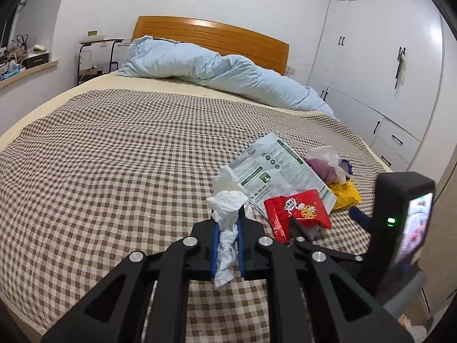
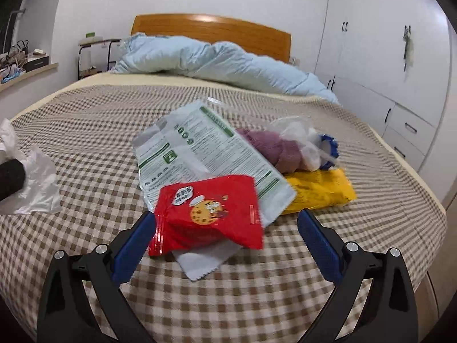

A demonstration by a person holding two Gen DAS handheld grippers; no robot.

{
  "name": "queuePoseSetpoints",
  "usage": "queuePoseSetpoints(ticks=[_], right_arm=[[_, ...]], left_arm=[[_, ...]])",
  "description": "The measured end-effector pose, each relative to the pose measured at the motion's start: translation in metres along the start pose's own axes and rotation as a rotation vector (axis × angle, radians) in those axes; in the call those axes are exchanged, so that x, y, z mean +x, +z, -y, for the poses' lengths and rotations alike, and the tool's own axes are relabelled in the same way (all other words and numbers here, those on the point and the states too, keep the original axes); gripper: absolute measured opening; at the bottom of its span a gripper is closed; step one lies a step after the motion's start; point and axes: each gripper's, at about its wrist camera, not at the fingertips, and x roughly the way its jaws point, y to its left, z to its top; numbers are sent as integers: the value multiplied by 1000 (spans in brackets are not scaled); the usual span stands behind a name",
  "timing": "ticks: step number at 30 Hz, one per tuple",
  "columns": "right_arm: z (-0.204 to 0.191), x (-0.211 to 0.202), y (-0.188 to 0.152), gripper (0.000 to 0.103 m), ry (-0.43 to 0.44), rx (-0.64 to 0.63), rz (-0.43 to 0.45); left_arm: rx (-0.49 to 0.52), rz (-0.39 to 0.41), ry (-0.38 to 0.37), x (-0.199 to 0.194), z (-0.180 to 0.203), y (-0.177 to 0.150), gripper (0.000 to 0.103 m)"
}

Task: Collect trash
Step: 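Grasp the red cookie bag with the right tool while the left tool holds the tissue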

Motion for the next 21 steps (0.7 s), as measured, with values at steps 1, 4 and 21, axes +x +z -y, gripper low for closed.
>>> queuePoseSetpoints(ticks=[1, 4, 21], right_arm=[[-2, 2, 0, 95, -5, 6, -7], [-6, 5, 0, 95, -56, 29, -11], [-10, 22, 11, 95, -151, 106, -62]], left_arm=[[-5, 0, -6, 1, -3, 0, 8], [-35, 0, -23, 2, -12, 1, 8], [-8, -34, -90, 11, -6, -2, 8]])
